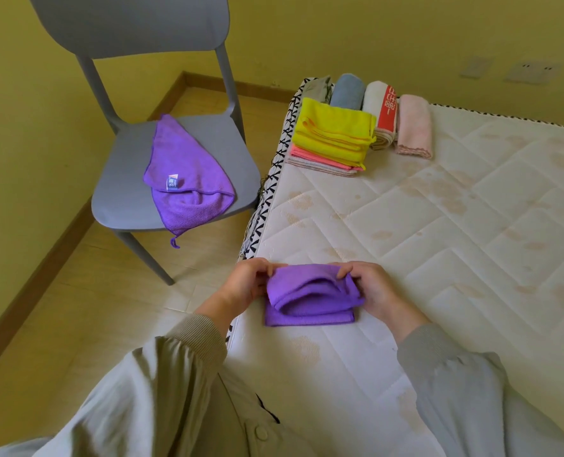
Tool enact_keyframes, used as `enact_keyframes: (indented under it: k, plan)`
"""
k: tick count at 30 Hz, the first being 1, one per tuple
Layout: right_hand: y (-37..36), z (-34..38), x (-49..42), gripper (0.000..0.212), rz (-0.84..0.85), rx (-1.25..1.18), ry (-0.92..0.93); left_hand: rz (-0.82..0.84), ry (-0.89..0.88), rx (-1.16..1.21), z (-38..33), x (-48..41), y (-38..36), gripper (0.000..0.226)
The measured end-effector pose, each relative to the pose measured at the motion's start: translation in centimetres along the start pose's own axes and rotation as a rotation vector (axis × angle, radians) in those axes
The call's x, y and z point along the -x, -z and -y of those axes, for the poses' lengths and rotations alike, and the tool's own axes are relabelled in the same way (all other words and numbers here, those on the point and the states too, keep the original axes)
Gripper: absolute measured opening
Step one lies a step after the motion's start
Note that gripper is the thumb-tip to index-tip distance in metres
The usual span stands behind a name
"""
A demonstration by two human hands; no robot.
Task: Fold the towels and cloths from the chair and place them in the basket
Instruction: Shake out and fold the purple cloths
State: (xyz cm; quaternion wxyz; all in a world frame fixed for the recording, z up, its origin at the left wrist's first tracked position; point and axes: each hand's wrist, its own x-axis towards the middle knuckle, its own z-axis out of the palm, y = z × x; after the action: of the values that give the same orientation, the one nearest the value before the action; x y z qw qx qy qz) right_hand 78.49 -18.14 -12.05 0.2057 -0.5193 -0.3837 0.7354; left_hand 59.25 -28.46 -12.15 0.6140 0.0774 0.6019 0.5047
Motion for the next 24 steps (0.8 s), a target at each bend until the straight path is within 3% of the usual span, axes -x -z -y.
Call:
enact_keyframes:
  k: [3, 6, 8, 11, 13, 16, 18, 20, 24]
  plan:
    - [-0.5, 0.1, 0.2, 0.029, -0.109, 0.1, 0.027, -0.139, -0.083, -0.085, 0.3, 0.1, 0.1, 0.029]
    - [-1.0, -0.5, 0.7, 0.016, -0.232, 0.374, 0.176, -0.32, -0.223, -0.371, 0.7, 0.5, 0.2, 0.01]
    - [-1.4, -0.6, 1.3, 0.017, -0.327, 0.446, 0.213, -0.417, -0.217, -0.544, 1.0, 1.1, 0.1, 0.019]
    - [-1.4, -0.9, 1.4, 0.034, -0.404, 0.445, 0.117, -0.33, -0.095, -0.478, 1.0, 2.4, -0.7, 0.032]
    - [-1.3, -1.2, 1.3, 0.041, -0.348, 0.432, 0.066, -0.267, -0.051, -0.392, 1.2, 2.7, -1.0, 0.039]
    - [-1.4, -1.4, 1.7, 0.036, -0.289, 0.442, 0.023, -0.226, -0.055, -0.33, 1.4, 2.5, -0.7, 0.05]
    - [-1.2, -1.5, 2.1, 0.059, -0.287, 0.499, 0.003, -0.205, -0.043, -0.3, 1.7, 2.5, -0.3, 0.058]
    - [-1.2, -1.6, 2.5, 0.07, -0.27, 0.552, 0.034, -0.168, -0.036, -0.294, 2.0, 2.7, 0.0, 0.064]
    - [-1.6, -2.2, 3.6, 0.069, -0.248, 0.703, 0.123, -0.139, -0.117, -0.599, 2.3, 3.1, 0.0, 0.079]
